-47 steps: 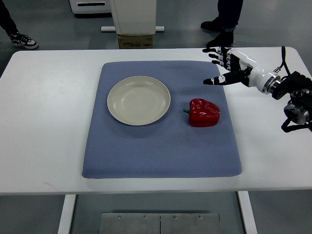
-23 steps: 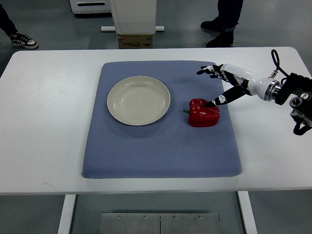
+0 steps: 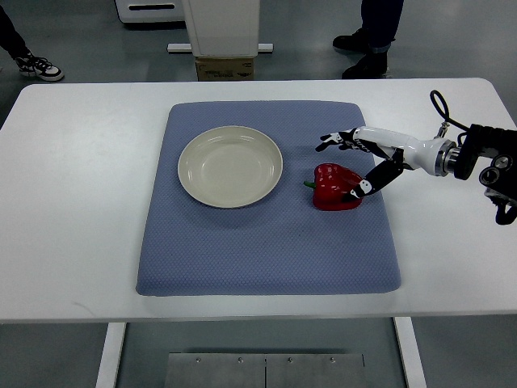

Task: Place red pepper on plate with right hand
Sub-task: 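Lower the right hand and close its fingers around the red pepper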

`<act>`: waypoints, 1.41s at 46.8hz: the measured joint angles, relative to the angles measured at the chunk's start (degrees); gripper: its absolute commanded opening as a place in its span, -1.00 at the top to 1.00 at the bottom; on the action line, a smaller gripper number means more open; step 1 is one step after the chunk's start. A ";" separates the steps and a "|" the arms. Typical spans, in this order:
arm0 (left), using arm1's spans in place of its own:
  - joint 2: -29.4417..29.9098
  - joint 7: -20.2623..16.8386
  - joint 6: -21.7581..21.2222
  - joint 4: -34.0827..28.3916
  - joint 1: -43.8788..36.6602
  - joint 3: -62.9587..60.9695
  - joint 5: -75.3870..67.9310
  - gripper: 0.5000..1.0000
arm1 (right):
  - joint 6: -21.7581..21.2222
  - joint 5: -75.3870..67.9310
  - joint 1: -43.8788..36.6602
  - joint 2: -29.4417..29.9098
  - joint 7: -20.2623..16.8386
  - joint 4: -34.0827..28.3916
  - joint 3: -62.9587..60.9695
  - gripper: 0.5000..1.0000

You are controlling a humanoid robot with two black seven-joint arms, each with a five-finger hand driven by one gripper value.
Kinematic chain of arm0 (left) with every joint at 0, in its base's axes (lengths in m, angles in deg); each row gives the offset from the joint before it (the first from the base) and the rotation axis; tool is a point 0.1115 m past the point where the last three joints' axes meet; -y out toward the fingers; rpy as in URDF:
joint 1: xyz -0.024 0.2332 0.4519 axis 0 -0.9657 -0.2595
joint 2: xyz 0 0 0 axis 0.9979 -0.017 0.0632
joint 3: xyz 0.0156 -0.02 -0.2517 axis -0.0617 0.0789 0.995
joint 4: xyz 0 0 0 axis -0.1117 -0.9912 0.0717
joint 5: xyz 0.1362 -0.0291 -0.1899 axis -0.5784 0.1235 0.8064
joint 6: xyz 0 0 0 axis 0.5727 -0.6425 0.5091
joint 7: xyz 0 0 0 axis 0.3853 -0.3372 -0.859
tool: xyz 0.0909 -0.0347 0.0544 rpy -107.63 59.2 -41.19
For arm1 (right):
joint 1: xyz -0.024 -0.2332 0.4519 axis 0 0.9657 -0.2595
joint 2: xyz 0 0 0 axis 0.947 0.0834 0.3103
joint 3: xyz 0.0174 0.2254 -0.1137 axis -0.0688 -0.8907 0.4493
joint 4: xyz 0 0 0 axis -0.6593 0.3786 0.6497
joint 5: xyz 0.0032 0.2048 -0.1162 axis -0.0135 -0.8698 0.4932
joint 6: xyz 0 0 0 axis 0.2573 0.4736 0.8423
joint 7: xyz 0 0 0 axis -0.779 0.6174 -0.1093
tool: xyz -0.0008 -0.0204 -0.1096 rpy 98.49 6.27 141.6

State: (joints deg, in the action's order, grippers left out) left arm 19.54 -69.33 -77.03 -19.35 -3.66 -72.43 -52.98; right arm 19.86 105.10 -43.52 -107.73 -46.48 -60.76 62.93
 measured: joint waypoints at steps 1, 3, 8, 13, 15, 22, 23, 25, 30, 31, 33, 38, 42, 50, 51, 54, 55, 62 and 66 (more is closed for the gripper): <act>0.00 0.00 0.00 0.00 0.00 0.00 0.00 -1.00 | 0.05 0.09 -0.03 0.06 -0.45 0.01 0.00 -0.81; 0.00 0.00 0.00 0.00 0.00 0.02 0.00 -1.00 | 0.15 0.18 -0.10 0.23 -1.46 0.04 0.00 -0.79; 0.00 0.00 0.00 0.02 0.00 0.01 0.00 -1.00 | 0.44 0.19 -0.13 0.53 -2.84 0.23 0.00 -0.78; 0.00 0.00 0.00 0.00 0.00 0.01 0.00 -1.00 | 0.62 0.27 0.13 0.64 -3.04 0.44 -0.02 -0.75; 0.00 0.00 0.00 -0.01 0.00 0.00 0.00 -1.00 | 0.67 0.27 0.39 0.65 -3.12 0.46 -0.04 -0.75; 0.00 0.00 0.00 -0.01 0.00 -0.01 0.00 -1.00 | 0.74 0.28 0.95 0.88 -4.07 0.57 -0.04 -0.75; 0.00 0.00 0.00 0.00 0.00 -0.01 0.00 -1.00 | 0.74 0.28 0.98 0.98 -4.13 0.60 -0.04 -0.75; 0.00 0.00 0.00 0.00 0.00 -0.01 0.00 -1.00 | 0.74 0.28 1.05 1.31 -4.32 0.67 -0.04 -0.74; 0.00 0.00 0.00 0.02 0.00 -0.01 0.00 -1.00 | 0.74 0.28 1.08 1.96 -5.14 0.98 -0.04 -0.74; 0.00 0.00 0.00 0.02 0.00 -0.01 0.00 -1.00 | 0.74 0.28 1.08 2.07 -5.30 0.98 -0.03 -0.74; 0.00 -0.01 0.00 0.02 0.00 -0.01 0.00 -1.00 | 0.74 0.28 1.09 2.27 -5.53 0.98 -0.03 -0.74; 0.00 -0.01 0.00 -0.01 0.00 -0.01 0.00 -1.00 | 0.76 0.28 1.09 2.40 -6.09 0.99 -0.03 -0.74; 0.00 -0.01 0.00 0.00 0.00 0.00 0.00 -1.00 | 0.77 0.28 1.09 2.41 -6.22 1.09 -0.02 -0.73; 0.00 -0.01 0.00 0.00 0.00 0.02 0.00 -1.00 | 0.77 0.28 1.08 2.41 -6.23 2.12 0.00 -0.64; 0.00 -0.01 0.00 0.01 0.00 0.01 0.00 -1.00 | 0.77 0.28 1.08 2.41 -6.24 2.16 0.00 -0.63; 0.00 -0.01 0.00 0.01 0.00 0.01 0.00 -1.00 | 0.88 0.28 1.08 2.41 -6.44 2.22 0.00 -0.59; 0.00 -0.01 0.00 0.01 0.00 0.02 0.00 -1.00 | 0.96 0.28 1.08 2.41 -6.47 2.22 0.00 -0.56; 0.00 -0.01 0.00 0.00 0.00 0.01 0.00 -1.00 | 1.29 0.28 1.11 2.41 -6.58 2.21 0.00 -0.41; 0.00 -0.01 0.00 -0.02 0.00 0.00 0.00 -1.00 | 1.30 0.28 1.32 2.41 -6.58 2.16 0.00 -0.40</act>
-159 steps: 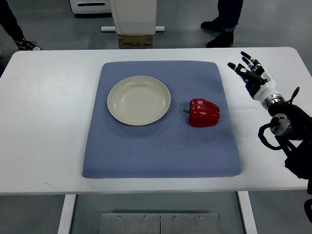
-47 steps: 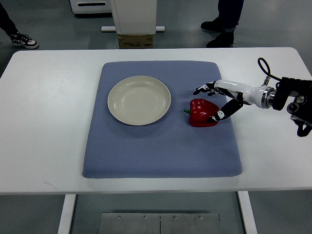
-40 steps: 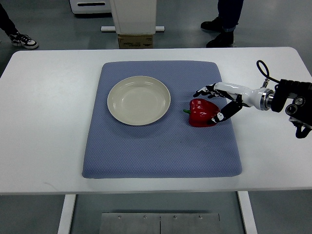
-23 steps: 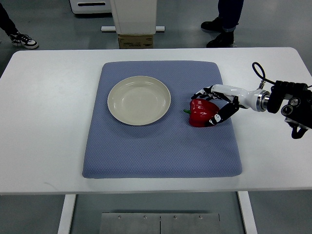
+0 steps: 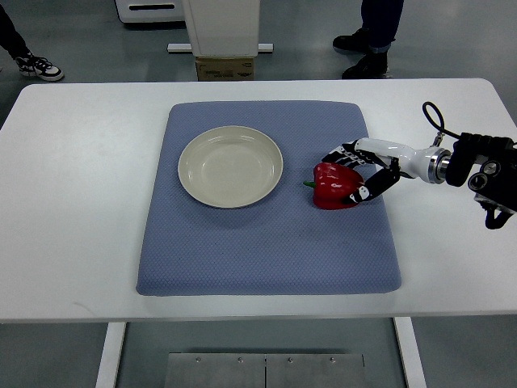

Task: Place red pepper on plate with right hand
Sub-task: 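Lower the right hand and close its fingers around the red pepper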

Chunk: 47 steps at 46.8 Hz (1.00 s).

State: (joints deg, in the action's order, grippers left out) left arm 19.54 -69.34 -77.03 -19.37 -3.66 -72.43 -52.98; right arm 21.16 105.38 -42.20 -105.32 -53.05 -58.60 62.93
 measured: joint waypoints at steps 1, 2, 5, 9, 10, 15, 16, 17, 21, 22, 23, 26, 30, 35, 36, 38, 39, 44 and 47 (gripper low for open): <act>0.00 0.00 0.00 0.00 0.00 0.00 0.00 -1.00 | 0.00 -0.02 0.01 0.00 0.00 -0.01 0.00 -0.40; 0.00 0.00 0.00 0.00 0.00 0.01 0.00 -1.00 | 0.00 -0.04 0.01 0.00 0.00 -0.01 0.00 -0.40; 0.00 0.00 0.00 0.01 0.00 0.01 0.00 -1.00 | 0.00 -0.07 0.07 0.00 0.11 -0.03 0.00 -0.39; 0.00 0.00 0.00 0.02 0.00 0.02 0.00 -1.00 | 0.00 -0.08 0.20 0.00 0.24 -0.03 0.00 -0.35; 0.00 0.00 0.00 0.02 0.00 0.02 0.00 -1.00 | 0.00 -0.08 0.26 0.00 0.24 -0.04 0.00 -0.34; 0.00 0.00 0.00 0.02 0.00 0.01 0.00 -1.00 | 0.00 -0.09 0.45 0.00 0.34 -0.04 0.00 -0.22; 0.00 0.00 0.00 0.02 0.00 0.01 0.00 -1.00 | 0.00 -0.09 0.47 0.00 0.35 -0.04 0.00 -0.20; 0.00 0.00 0.00 0.02 0.00 0.00 0.00 -1.00 | 0.00 -0.09 0.51 0.00 0.39 -0.04 0.00 -0.16; 0.00 0.00 0.00 0.02 0.00 -0.01 0.00 -1.00 | 0.00 -0.09 0.56 0.00 0.43 -0.04 0.00 0.06; 0.00 0.00 0.00 0.02 0.00 0.00 0.00 -1.00 | 0.00 -0.09 0.60 0.00 0.43 -0.04 0.00 0.12; 0.00 0.00 0.00 0.02 0.00 0.01 0.00 -1.00 | 0.00 -0.09 0.63 0.00 0.43 -0.04 0.00 0.18; 0.00 0.00 0.00 0.01 0.00 0.01 0.00 -1.00 | 0.00 -0.09 0.65 0.00 0.50 -0.04 0.00 0.43; 0.00 0.00 0.00 -0.01 0.00 0.01 0.00 -1.00 | 0.00 -0.09 0.89 0.00 0.52 -0.03 0.00 1.00; 0.00 0.00 0.00 0.00 0.00 0.00 0.00 -1.00 | 0.00 -0.09 0.96 0.00 0.66 -0.03 0.00 1.00; 0.00 0.00 0.00 0.00 0.00 0.00 0.00 -1.00 | -0.01 -0.09 0.98 0.00 0.76 -0.03 0.00 1.00; 0.00 0.00 0.00 0.01 0.00 0.01 0.00 -1.00 | -0.06 -0.09 1.00 0.00 0.84 -0.03 0.02 1.00; 0.00 0.00 0.00 0.01 0.00 0.00 0.00 -1.00 | -0.07 -0.12 1.01 0.00 0.85 0.00 0.02 1.00; 0.00 0.00 0.00 0.01 0.00 0.00 0.00 -1.00 | -0.05 -0.79 1.08 0.21 0.86 0.54 -0.25 1.00; 0.00 0.00 0.00 0.01 0.01 0.02 0.00 -1.00 | -0.04 -1.07 1.06 0.42 0.86 0.64 -0.69 1.00</act>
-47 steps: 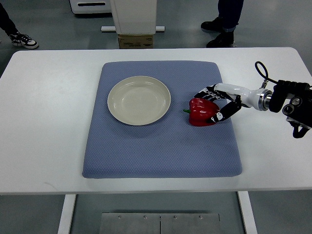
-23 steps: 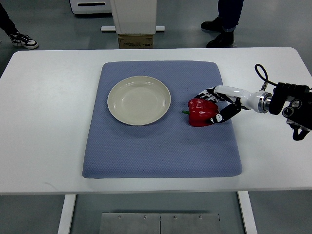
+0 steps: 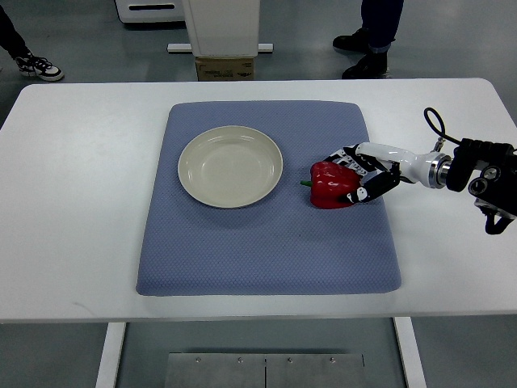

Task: Place red pepper on plate with right hand
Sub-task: 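Lower the right hand and close its fingers around the red pepper, then carry the held pepper with the right hand onto the cream plate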

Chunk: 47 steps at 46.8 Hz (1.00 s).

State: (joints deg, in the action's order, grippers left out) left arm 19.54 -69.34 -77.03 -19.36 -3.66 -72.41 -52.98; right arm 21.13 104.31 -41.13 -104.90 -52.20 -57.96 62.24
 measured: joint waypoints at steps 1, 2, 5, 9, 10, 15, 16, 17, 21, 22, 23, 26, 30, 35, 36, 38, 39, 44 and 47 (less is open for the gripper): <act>0.00 0.00 0.00 0.00 -0.01 -0.01 0.00 -1.00 | 0.01 -0.13 -0.01 0.01 0.04 0.07 -0.05 1.00; 0.00 0.00 0.00 -0.01 -0.01 -0.01 0.00 -1.00 | 0.01 -0.29 -0.03 0.05 0.05 0.11 -0.14 1.00; 0.00 0.00 0.00 -0.01 0.00 -0.01 0.00 -1.00 | 0.04 -1.15 -0.14 0.25 0.06 0.28 -0.48 1.00; 0.00 0.00 0.00 -0.01 0.00 -0.02 0.00 -1.00 | 0.04 -1.93 -0.16 1.04 -0.44 0.63 -2.19 1.00; 0.00 0.00 0.00 -0.01 -0.01 -0.02 0.00 -1.00 | 0.04 -2.03 -0.17 1.24 -0.57 0.73 -2.52 1.00; 0.00 0.01 0.00 0.00 -0.01 -0.01 0.00 -1.00 | 0.05 -2.19 -0.65 2.97 -2.25 1.30 -5.07 1.00; 0.00 0.00 0.00 0.00 0.00 -0.01 0.00 -1.00 | 0.04 -2.19 -0.78 3.16 -2.58 1.36 -5.34 1.00; 0.00 0.00 0.00 0.01 -0.01 -0.01 0.00 -1.00 | 0.04 -2.19 -0.85 3.58 -2.95 1.40 -5.72 1.00; 0.00 0.01 0.00 0.02 0.00 -0.01 0.00 -1.00 | 0.04 -2.19 -1.73 5.35 -4.51 1.79 -6.86 1.00; 0.00 0.01 0.00 0.02 0.00 -0.01 0.00 -1.00 | 0.04 -2.20 -2.11 6.04 -4.79 1.93 -6.97 1.00; 0.00 0.00 0.00 0.03 0.00 -0.02 0.00 -1.00 | 0.04 -2.19 -2.38 6.63 -5.16 2.20 -7.08 1.00; 0.00 0.01 0.00 0.02 0.01 -0.01 0.00 -1.00 | 0.04 -2.19 -3.16 8.68 -5.86 3.14 -7.12 1.00; 0.00 0.01 0.00 0.03 0.01 0.00 0.00 -1.00 | 0.04 -2.18 -4.24 11.67 -6.76 4.54 -7.21 1.00; 0.00 0.01 0.00 0.01 0.00 -0.01 0.00 -1.00 | 0.04 -2.60 -5.58 15.19 -7.80 6.70 -7.25 1.00; 0.00 0.01 0.00 0.00 -0.01 -0.01 0.00 -1.00 | 0.04 -2.69 -5.83 16.00 -7.94 7.07 -7.25 1.00; 0.00 0.02 0.00 -0.01 -0.01 -0.02 0.00 -1.00 | 0.03 -2.83 -6.38 17.47 -8.19 8.05 -7.25 1.00; 0.00 0.02 0.00 0.00 -0.01 0.00 0.00 -1.00 | 0.03 -2.86 -6.67 18.13 -8.27 8.57 -7.25 1.00; 0.00 0.02 0.00 -0.01 -0.01 -0.01 0.00 -1.00 | 0.03 -2.89 -7.88 21.96 -8.85 11.15 -7.21 1.00; 0.00 0.01 0.00 -0.01 0.00 0.00 0.00 -1.00 | 0.03 -2.89 -8.50 23.69 -9.07 12.33 -7.15 1.00</act>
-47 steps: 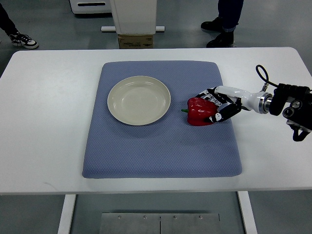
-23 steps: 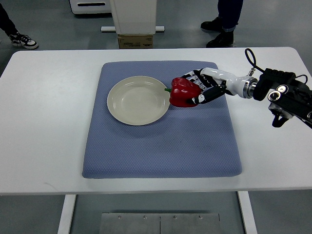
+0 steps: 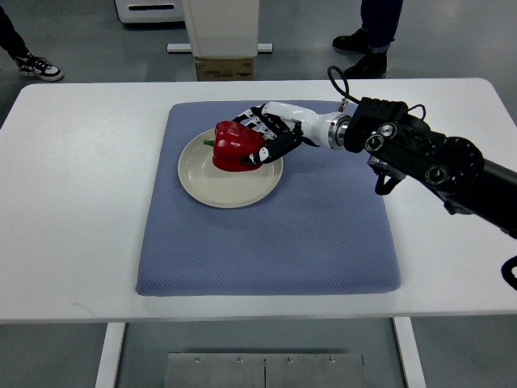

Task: Place red pepper on plate with right hand
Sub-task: 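Carry the held pepper with the right hand onto the cream plate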

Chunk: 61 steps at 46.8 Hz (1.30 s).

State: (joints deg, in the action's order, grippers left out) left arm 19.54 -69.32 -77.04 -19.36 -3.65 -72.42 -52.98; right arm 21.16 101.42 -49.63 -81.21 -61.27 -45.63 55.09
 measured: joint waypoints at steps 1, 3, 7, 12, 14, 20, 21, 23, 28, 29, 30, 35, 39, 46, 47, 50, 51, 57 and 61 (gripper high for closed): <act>0.00 0.00 0.00 0.00 0.00 0.00 0.00 -1.00 | 0.00 0.00 -0.35 0.68 -0.02 0.31 0.00 1.00; 0.00 0.00 0.00 0.01 -0.02 -0.01 0.00 -1.00 | 0.00 0.00 -0.74 1.64 -0.04 1.00 0.00 1.00; 0.00 -0.01 0.00 0.03 0.00 -0.01 0.01 -1.00 | 0.00 0.00 -1.13 3.32 -0.17 2.44 0.01 1.00; 0.00 0.00 0.00 0.03 0.00 -0.02 0.00 -1.00 | 0.07 0.00 -1.56 3.55 -0.69 3.36 0.02 1.00; 0.00 0.00 0.00 0.02 -0.01 -0.02 0.00 -1.00 | 0.44 0.00 -1.61 3.57 -0.87 3.43 0.03 1.00; 0.00 0.00 0.00 0.00 -0.01 -0.01 0.00 -1.00 | 1.32 0.02 -1.61 3.57 -1.15 3.45 0.09 1.00; 0.00 0.00 0.00 0.01 -0.01 -0.01 0.00 -1.00 | 1.36 0.02 -1.61 3.57 -1.18 3.46 0.10 1.00; 0.00 0.00 0.00 0.03 -0.01 -0.01 0.00 -1.00 | 1.40 0.04 -1.61 3.57 -1.19 3.45 0.17 1.00; 0.00 0.00 0.00 0.04 -0.01 -0.01 0.00 -1.00 | 1.65 0.08 -1.49 3.57 -1.09 3.47 0.28 1.00; 0.00 -0.01 0.00 0.03 -0.01 -0.01 0.00 -1.00 | 1.67 0.09 -1.35 3.57 -0.97 3.47 0.29 1.00; 0.00 0.00 0.00 0.03 -0.01 -0.01 0.00 -1.00 | 1.66 0.10 -1.27 3.57 -0.86 3.47 0.34 1.00; 0.00 -0.01 0.00 0.01 0.00 -0.01 0.00 -1.00 | 1.67 0.09 -0.99 3.57 0.53 3.31 0.43 1.00; 0.00 -0.01 0.00 0.01 -0.01 -0.01 0.00 -1.00 | 1.67 0.09 -0.76 3.57 1.77 3.15 0.53 1.00; 0.00 -0.01 0.00 0.00 -0.01 0.00 0.00 -1.00 | 1.61 0.09 0.06 3.57 1.89 3.07 0.68 1.00; 0.00 -0.01 0.00 0.01 -0.01 0.01 0.00 -1.00 | 1.61 0.09 0.26 3.57 1.89 3.05 0.78 1.00; 0.00 -0.01 0.00 0.03 -0.01 0.01 0.00 -1.00 | 1.61 0.13 0.83 3.57 1.89 3.01 1.52 1.00; 0.00 -0.01 0.00 0.03 -0.01 0.01 0.00 -1.00 | 1.61 0.16 0.94 3.57 1.89 3.01 1.78 1.00; 0.00 -0.01 0.00 0.03 -0.01 0.00 0.00 -1.00 | 1.65 0.18 1.31 3.57 1.51 3.09 2.21 1.00; 0.00 -0.01 0.00 0.01 -0.01 0.00 0.00 -1.00 | 1.95 0.26 1.84 3.57 1.23 3.23 2.26 1.00</act>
State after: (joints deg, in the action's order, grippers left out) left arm 19.54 -69.33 -77.03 -19.35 -3.66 -72.42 -52.98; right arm 23.10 101.68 -47.80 -77.63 -60.03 -42.40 57.35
